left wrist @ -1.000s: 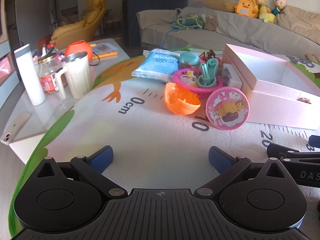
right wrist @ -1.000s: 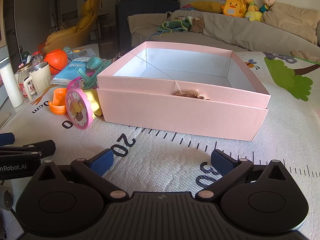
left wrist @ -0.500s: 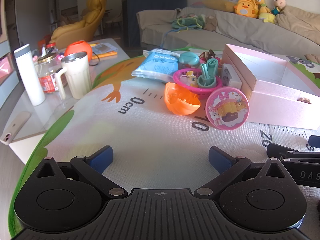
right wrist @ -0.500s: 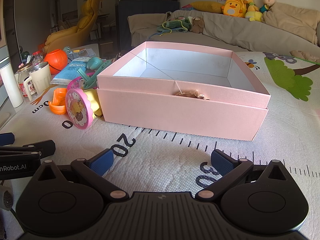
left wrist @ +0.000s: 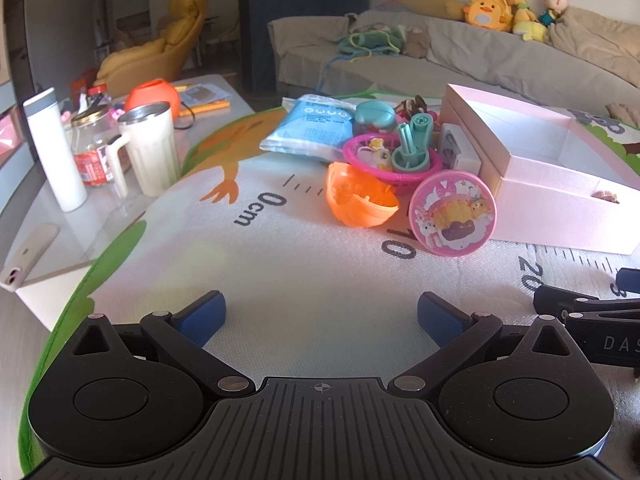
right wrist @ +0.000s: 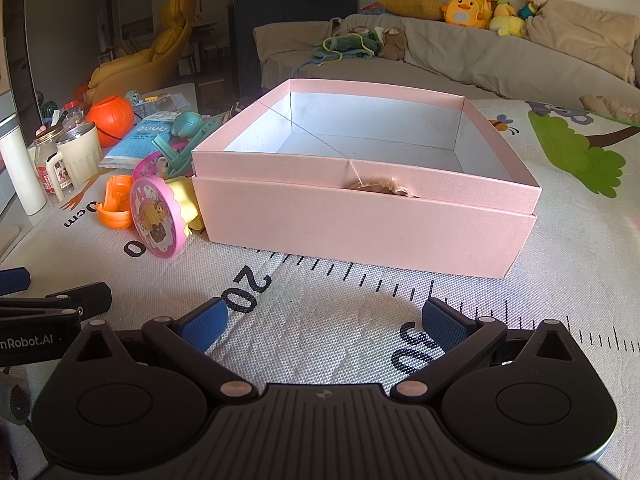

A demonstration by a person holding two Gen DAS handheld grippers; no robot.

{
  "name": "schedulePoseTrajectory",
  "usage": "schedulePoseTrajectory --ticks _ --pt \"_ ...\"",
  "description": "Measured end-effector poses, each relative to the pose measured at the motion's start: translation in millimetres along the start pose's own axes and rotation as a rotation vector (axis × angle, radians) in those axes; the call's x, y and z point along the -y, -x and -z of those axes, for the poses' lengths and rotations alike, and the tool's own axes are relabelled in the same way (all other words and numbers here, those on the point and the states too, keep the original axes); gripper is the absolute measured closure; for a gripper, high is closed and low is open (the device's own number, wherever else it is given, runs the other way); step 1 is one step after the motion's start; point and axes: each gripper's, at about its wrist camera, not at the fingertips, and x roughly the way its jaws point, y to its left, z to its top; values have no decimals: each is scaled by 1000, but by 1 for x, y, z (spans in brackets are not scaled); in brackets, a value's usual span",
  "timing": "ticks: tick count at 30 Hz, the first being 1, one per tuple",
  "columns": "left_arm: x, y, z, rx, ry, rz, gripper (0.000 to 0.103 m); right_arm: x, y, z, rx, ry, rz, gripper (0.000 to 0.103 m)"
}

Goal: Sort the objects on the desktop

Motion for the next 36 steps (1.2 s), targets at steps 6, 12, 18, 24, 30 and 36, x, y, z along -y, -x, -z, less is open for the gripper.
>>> schedulePoseTrajectory --ticks 6,12,18,24,30,36 --pt "-4 4 -1 -52 -39 42 0 -1 15 0 -119 -7 3 0" --pt "-12 15 5 -81 -87 116 0 -6 32 12 -159 47 -33 0" --pt "-34 29 -3 -49 -15 115 0 -16 50 20 -187 93 -108 0" --pt "-68 36 -24 4 54 11 0 -53 90 15 25 234 -132 0" --pt "-86 38 -29 30 93 -42 0 -101 77 -6 191 393 -34 13" --pt "-101 36 -27 39 134 -58 0 -141 14 -15 190 453 104 30"
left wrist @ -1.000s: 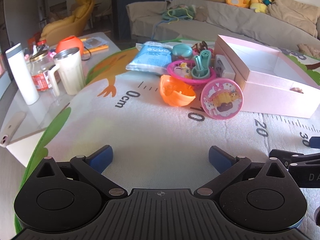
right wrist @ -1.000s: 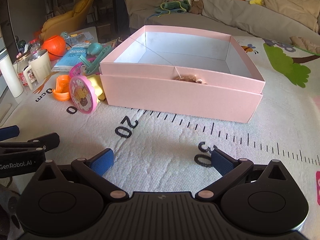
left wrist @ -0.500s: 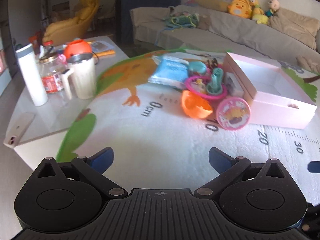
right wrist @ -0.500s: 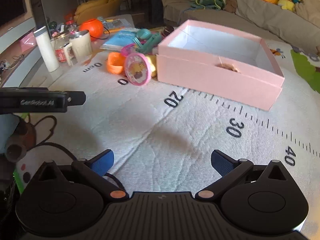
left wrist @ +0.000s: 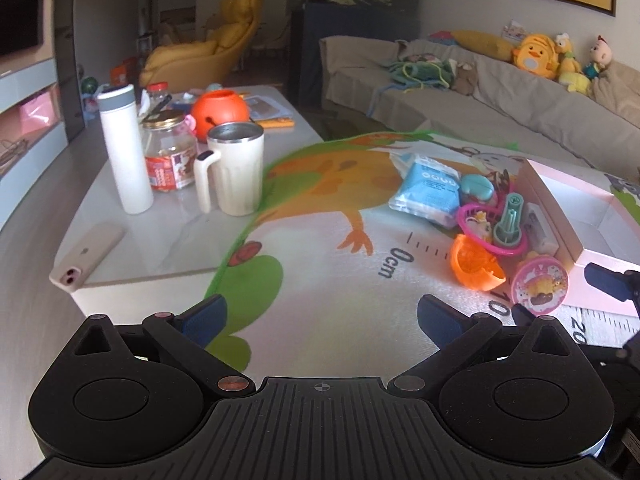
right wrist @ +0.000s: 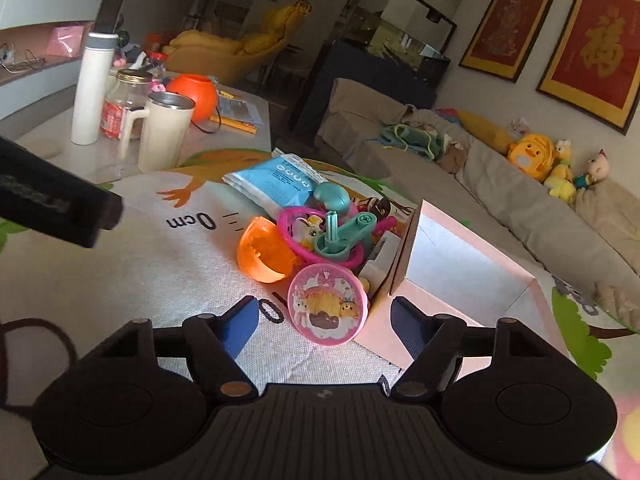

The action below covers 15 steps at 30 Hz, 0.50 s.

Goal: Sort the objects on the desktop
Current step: 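Reach the right gripper to the pink round compact and grasp it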

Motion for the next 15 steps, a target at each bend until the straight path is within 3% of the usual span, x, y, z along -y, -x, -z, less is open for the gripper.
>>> schedulePoseTrajectory --ticks 2,5,6,8,11,15 --pt "-3 -2 0 -3 9 -7 0 -1 -16 -3 -13 -3 27 32" --pt "-4 -5 3 -13 6 -6 0 7 -20 -7 -37 -11 -16 76" --pt "-2 -6 3 -18 -1 6 0 14 -17 -8 -52 -31 -51 86" --pt "5 -8 5 -30 -25 37 0 32 -4 -8 -65 -80 -131 87" --pt "21 -15 5 -58 -61 68 0 63 12 -2 -78 -137 -172 87" --pt "45 -24 4 -86 -99 84 0 104 19 11 -86 -194 -116 87"
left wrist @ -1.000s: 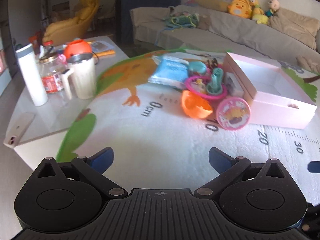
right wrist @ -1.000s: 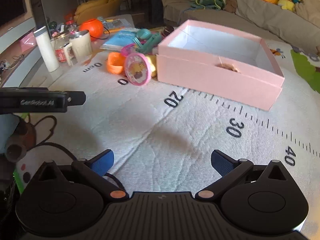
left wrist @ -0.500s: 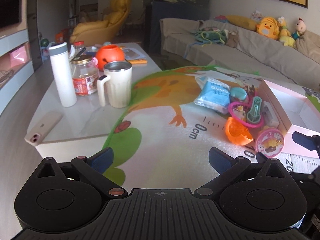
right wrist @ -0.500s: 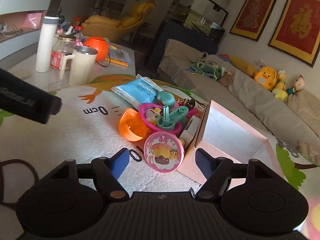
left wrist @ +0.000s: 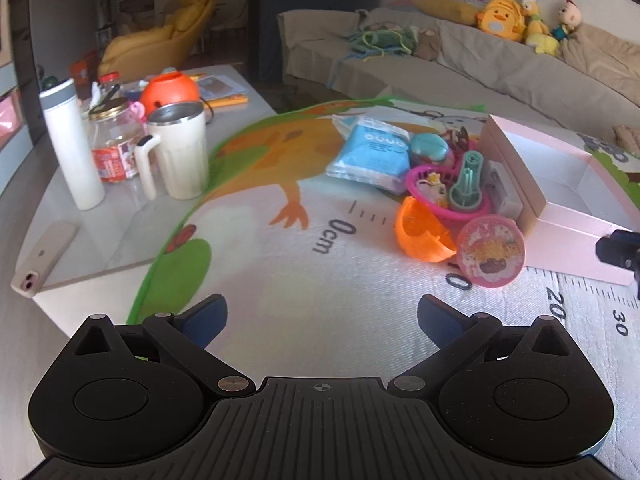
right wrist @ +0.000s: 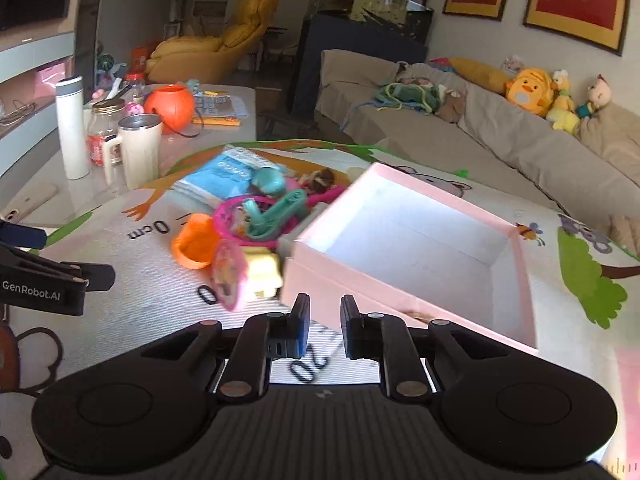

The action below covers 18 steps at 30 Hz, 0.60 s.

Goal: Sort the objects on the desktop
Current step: 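Reach the right gripper to the pink round compact and grasp it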

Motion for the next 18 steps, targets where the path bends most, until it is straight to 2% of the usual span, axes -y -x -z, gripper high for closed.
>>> schedulePoseTrajectory --ticks 1,4,6,8,11,13,16,18 --pt "5 -4 -2 -2 -13 -3 0 10 0 1 4 -15 19 86" --pt "15 -9 -6 -7 -41 -15 0 39 -4 4 26 -80 103 73" --pt "17 -10 -7 -10 -50 -20 0 60 -9 4 28 -136 160 56" --pt "15 -11 -7 -11 -52 -30 0 81 -19 2 38 -200 240 44" --pt "8 -10 -6 -9 -37 -37 0 110 -47 0 1 -276 308 44" --pt "3 -8 -4 -3 -42 -29 0 123 -66 0 -36 -306 287 45" --pt "1 -8 -3 5 -80 -9 0 124 -90 -4 -64 -268 237 55" --pt "3 -8 -5 14 -109 -1 0 117 -100 -7 -58 -235 245 53"
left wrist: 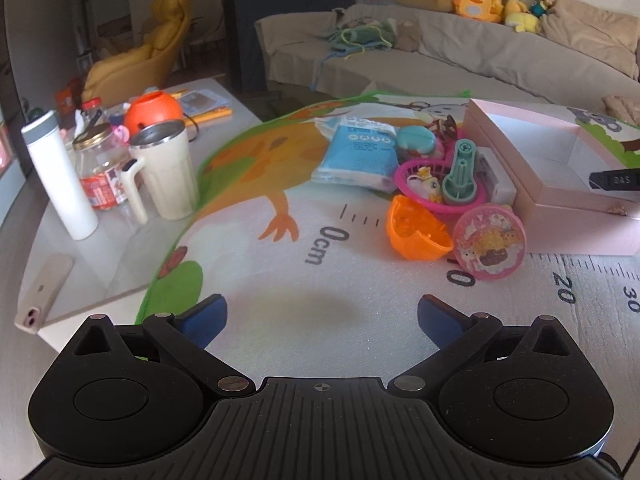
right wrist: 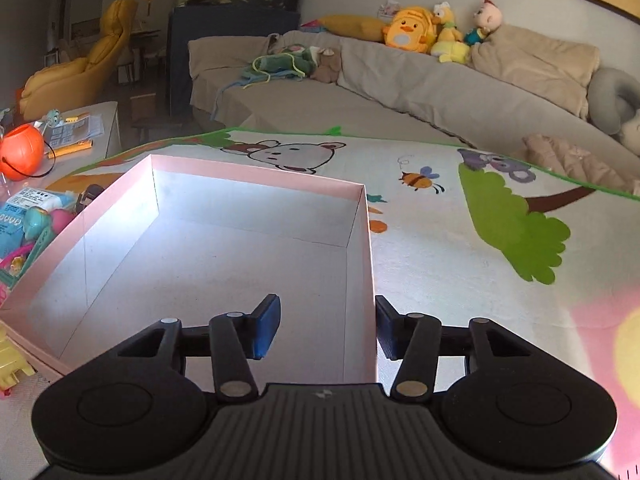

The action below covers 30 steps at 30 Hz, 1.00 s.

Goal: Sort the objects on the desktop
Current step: 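Reach the right gripper to the pink round compact and grasp it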

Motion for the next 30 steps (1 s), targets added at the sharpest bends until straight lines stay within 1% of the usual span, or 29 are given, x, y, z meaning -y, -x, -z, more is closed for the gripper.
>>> schedulePoseTrajectory --ticks 1,4,6,9,10,11,12,14,16,17,19,20,24,26,28,30 --pt "2 0 -2 7 -16 6 0 -4 -3 -1 9 14 1 53" --pt "12 -3 -10 32 -68 27 0 -8 -11 -6 42 25 -78 53" --pt "17 -9 -15 30 -84 32 0 -11 -12 -10 62 51 -114 53" --pt "22 -19 -19 27 -97 20 0 -21 10 -15 159 116 -82 53" --pt "22 -21 -20 27 -96 11 0 -24 26 -16 198 128 -100 53" --pt "20 -21 -21 27 -88 3 0 -27 41 -16 215 135 -148 53" --pt "16 -22 -22 26 -70 -4 0 -32 54 -15 214 145 -209 52" --pt "6 -21 -21 28 -26 -25 0 -49 76 -8 193 191 -344 52" --pt "-9 -19 -19 22 30 -62 0 -75 89 6 173 260 -423 52" --pt "-17 -18 -18 15 60 -80 0 -90 93 14 165 295 -438 51" --pt "-33 -15 -15 1 113 -96 0 -120 95 27 157 353 -445 45" --pt "-39 -13 -13 -4 129 -99 0 -134 95 32 162 374 -432 42" --pt "-53 -5 -6 3 157 -112 0 -181 91 46 185 459 -350 41" --pt "-57 -3 -4 3 172 -107 0 -200 85 56 207 524 -286 41" --pt "-58 0 -2 3 176 -98 0 -211 80 64 212 581 -239 42" --pt "-55 3 -2 10 170 -82 0 -211 81 66 218 588 -234 45"
